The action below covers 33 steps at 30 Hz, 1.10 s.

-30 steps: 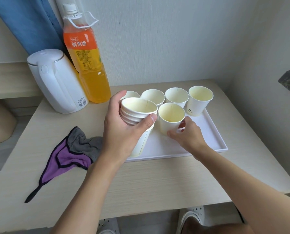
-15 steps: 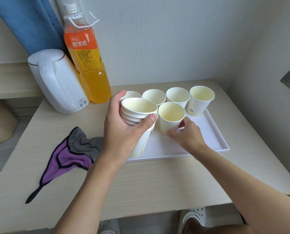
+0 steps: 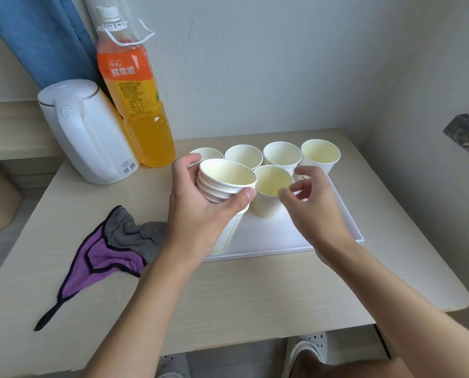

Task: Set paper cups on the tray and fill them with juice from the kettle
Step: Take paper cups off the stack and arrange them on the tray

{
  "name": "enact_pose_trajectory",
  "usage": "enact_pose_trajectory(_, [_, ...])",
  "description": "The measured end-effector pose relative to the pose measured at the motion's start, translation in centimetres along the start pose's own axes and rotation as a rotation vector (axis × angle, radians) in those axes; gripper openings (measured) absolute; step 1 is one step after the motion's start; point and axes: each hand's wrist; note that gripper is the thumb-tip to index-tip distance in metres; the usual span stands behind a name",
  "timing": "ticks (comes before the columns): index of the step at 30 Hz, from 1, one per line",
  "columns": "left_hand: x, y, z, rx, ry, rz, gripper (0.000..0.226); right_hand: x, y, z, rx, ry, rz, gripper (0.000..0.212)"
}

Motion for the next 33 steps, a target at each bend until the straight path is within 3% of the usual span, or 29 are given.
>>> enact_pose_trajectory(3, [-0.2, 0.4, 0.8, -0.032, -0.029, 0.019, 0.078, -2.2, -2.3, 0.0, 0.153, -0.207, -0.224, 0.022])
enact_pose_trajectory(6, [-0.4, 0.6, 1.6, -0.070, -0.026, 0.015, 0.081, -2.7, -2.5, 0.3, 0.154, -0.304, -0.230, 0.020])
enact_pose_trajectory(11, [-0.2, 0.6, 2.0, -0.055, -0.029, 0.014, 0.086, -2.4, -2.7, -0.1, 0.276, -0.279, -0.239, 0.033])
enact_pose_trajectory(23, [0.1, 1.6, 2.9, -0.110, -0.008, 0.005, 0.088, -2.1, -2.4, -0.8, 0.387, -0.168, -0.262, 0.009])
enact_pose_trajectory(33, [0.2, 1.8, 2.7, -0.122, 0.015, 0.004, 0.087, -1.9, -2.1, -0.5, 0.392, -0.155, -0.296, 0.018])
Point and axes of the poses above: each hand's wrist, its own x-axis towards the middle knuckle, its own z-axis out of the palm, y = z × x, and after that the axes turned 10 degrees about -y, right-handed
